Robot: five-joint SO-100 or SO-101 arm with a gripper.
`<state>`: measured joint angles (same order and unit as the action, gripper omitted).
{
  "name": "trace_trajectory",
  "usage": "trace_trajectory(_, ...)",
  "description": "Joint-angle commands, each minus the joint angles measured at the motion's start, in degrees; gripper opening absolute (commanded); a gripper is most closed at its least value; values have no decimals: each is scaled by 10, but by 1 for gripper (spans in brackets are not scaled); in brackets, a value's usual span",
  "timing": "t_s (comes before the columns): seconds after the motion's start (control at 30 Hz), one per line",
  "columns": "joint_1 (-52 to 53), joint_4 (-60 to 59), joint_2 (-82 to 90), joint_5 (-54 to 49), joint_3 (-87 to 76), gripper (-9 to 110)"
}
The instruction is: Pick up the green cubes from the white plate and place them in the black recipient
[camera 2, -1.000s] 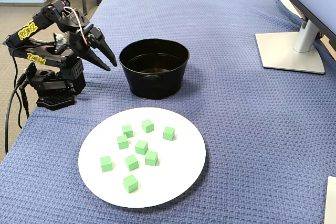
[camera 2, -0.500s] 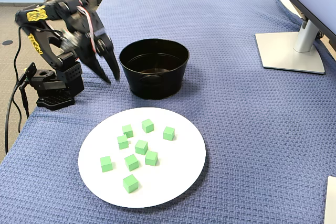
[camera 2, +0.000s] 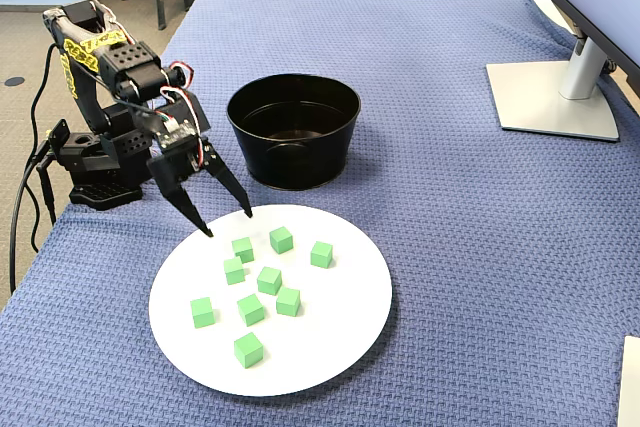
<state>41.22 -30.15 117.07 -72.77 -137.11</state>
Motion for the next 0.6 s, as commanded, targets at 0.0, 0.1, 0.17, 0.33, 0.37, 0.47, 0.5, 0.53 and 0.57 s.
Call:
trace_trajectory(0.0, -5, 83, -40, -35, -17, 29)
trace_trajectory(0.1, -13, 77, -55, -47, -12, 29)
trace_trajectory(0.17, -15, 76, -56, -55, -12, 29)
trace_trajectory(0.33, -21, 88, -77, -62, -15, 28)
trace_trajectory(0.37, -22, 91, -81, -63, -17, 28)
trace_trajectory(0.47, -28, 110, -91, -62, -28, 27)
trace_trajectory(0.5, -30, 112, -92, -62, -30, 27)
trace_trajectory(0.53, -32, 112, -94, -59, -30, 27)
trace_trajectory(0.57, -33, 114, -96, -59, -30, 27)
